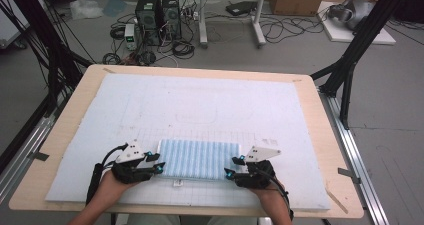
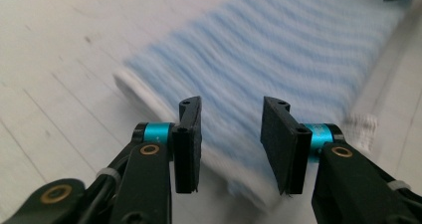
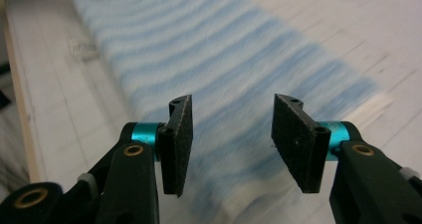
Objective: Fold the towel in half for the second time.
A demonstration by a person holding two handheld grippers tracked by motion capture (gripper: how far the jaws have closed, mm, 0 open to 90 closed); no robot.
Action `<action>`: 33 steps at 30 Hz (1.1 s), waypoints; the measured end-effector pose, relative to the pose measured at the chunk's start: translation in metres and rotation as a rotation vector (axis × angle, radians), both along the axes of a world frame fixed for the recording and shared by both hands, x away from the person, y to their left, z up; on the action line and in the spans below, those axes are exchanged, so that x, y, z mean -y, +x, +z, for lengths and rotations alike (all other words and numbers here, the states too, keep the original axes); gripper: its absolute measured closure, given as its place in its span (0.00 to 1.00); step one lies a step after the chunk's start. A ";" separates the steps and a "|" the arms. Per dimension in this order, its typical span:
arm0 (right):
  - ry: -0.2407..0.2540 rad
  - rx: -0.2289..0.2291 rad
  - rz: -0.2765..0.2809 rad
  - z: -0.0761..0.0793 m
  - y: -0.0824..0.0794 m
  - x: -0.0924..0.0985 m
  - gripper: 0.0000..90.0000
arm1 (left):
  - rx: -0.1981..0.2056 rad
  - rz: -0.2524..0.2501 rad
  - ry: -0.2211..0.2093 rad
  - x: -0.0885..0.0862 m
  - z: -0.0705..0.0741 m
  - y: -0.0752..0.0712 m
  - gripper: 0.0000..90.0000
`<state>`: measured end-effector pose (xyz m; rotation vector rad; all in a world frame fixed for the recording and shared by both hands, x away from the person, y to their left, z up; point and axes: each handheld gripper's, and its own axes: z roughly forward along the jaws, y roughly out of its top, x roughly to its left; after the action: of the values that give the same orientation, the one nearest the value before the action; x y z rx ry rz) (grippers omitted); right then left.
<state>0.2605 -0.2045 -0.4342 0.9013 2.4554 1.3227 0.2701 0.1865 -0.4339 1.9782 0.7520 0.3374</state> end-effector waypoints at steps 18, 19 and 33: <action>-0.117 0.014 -0.163 -0.008 0.051 0.002 0.70 | -0.053 0.081 0.042 0.016 -0.016 0.044 0.73; -0.114 0.013 -0.169 -0.007 0.050 0.003 0.69 | -0.055 0.083 0.040 0.015 -0.015 0.044 0.73; -0.072 0.007 -0.041 -0.007 0.014 0.028 0.55 | -0.051 0.099 -0.023 -0.003 -0.013 0.043 0.62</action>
<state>0.2750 -0.2323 -0.4408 0.9228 2.4481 1.2137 0.3128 0.1892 -0.4472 1.9382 0.8845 0.3366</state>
